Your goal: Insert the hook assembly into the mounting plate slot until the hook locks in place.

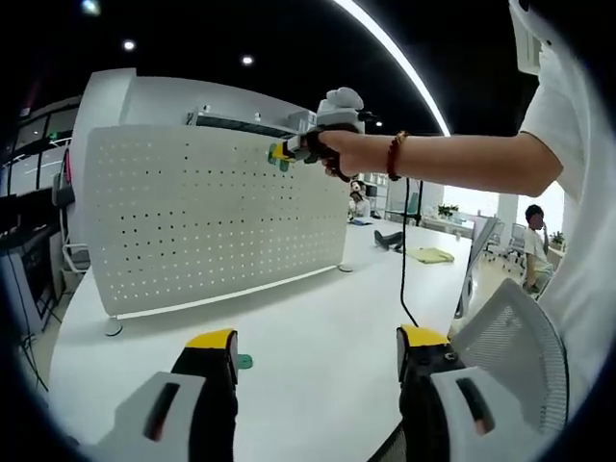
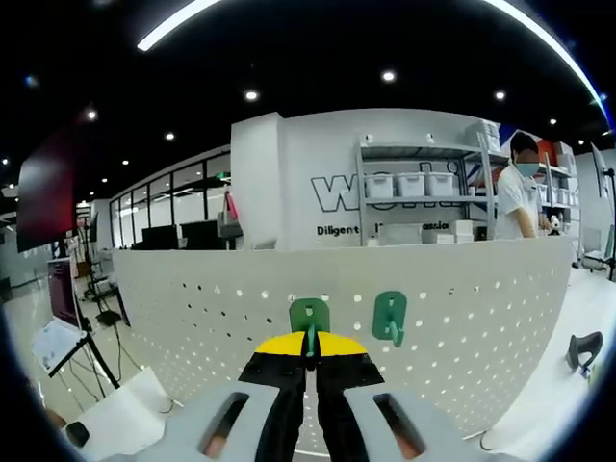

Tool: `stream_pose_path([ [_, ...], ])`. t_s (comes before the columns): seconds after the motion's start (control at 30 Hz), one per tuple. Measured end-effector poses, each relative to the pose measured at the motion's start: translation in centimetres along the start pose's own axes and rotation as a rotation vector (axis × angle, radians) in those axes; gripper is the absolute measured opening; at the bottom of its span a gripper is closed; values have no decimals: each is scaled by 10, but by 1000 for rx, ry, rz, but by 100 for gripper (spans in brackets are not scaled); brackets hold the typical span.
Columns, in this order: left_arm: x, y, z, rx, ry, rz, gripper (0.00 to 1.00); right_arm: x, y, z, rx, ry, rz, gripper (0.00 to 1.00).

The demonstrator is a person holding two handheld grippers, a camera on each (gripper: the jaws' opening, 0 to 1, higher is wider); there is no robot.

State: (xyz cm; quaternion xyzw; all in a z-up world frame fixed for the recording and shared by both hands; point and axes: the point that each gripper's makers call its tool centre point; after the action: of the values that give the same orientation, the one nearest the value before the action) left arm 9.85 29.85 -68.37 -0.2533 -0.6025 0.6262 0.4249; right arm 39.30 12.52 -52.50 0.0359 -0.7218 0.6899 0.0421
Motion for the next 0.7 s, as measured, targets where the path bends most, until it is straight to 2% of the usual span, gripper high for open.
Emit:
stream_pose_path([
  [0.27,1,0,-5,2,-5,-5,69,-14,-4,6,1,26,-2,1],
  [0.7,5,3,-11,18,-24,0,69,-26,2,7,-29,44,-27,1],
])
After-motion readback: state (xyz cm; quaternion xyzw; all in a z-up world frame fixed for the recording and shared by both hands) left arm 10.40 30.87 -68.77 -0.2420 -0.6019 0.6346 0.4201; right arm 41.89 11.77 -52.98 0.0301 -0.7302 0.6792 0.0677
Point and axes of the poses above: the point that each gripper's makers call its tool centre point, and the gripper's own axes: x roughly backward along the fingers, z roughly to its right, y roughly out of its underside, and after that the axes turned 12 degrees about y, right-handed
